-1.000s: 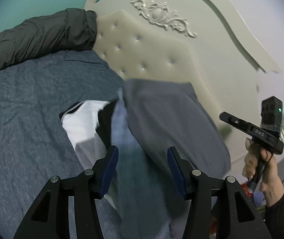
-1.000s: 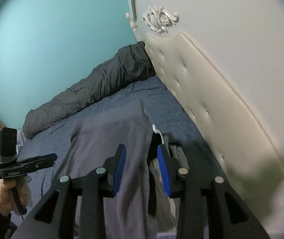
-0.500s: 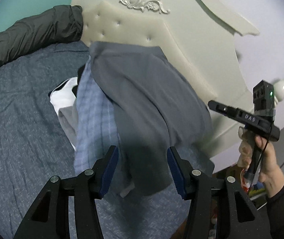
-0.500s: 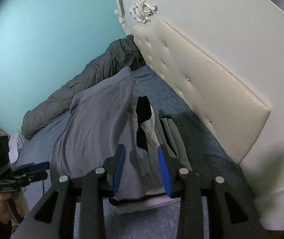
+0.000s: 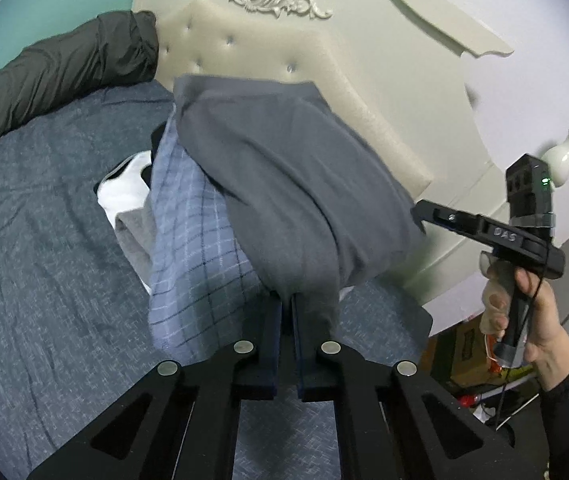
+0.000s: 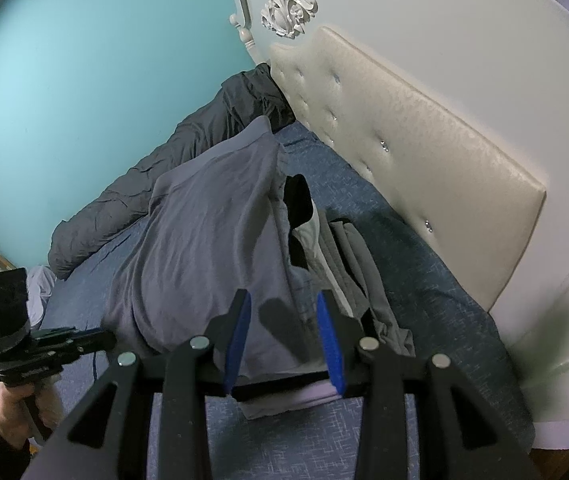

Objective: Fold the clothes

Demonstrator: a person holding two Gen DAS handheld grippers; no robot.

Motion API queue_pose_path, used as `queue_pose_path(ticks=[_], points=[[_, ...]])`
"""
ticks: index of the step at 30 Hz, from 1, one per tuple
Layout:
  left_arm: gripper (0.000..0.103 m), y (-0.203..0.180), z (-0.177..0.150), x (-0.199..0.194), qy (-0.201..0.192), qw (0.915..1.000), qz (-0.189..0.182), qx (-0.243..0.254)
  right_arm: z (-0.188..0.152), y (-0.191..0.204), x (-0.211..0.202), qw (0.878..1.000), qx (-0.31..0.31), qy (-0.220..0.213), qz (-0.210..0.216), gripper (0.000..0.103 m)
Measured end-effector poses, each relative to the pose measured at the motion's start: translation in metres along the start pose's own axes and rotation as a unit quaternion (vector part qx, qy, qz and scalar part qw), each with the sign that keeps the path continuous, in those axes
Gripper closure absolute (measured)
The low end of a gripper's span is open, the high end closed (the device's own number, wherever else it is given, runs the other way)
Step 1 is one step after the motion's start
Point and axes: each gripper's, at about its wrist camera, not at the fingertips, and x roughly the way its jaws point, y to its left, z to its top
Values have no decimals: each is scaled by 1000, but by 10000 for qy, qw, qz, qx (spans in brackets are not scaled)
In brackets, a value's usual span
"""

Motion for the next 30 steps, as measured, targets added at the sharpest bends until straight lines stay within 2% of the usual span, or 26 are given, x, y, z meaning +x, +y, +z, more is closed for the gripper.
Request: queue_pose_path(ticks=[6,13,18,19,21,26,30], points=[[100,17,0,-13,-105,9998,-33,-188,0,-2,0,10000,41,-13,-5,69],[100,33,-8,-7,8,9982,-175,-574,0,1,1,10000,28,38,12,69],[100,34,-12,-4,14,9981,-172,-599,-2,3,5,10000,-81,32,41,70],[100,34,-13,-3,13,9980,-180,-600,-3,4,6,9999,-153,52,29,73],[101,34,-13,-4,-2,9980,-179,-605,-5,7,8,9997,-234,60,-56,98],[101,37,-14,-6,-71,9977,-116,-665,-4,-4,1,9997,20,-245,-80,102],[101,39,-18,-5,-95,9971,-97,-747,-5,-10,4,9994,128,-256,-216,102]])
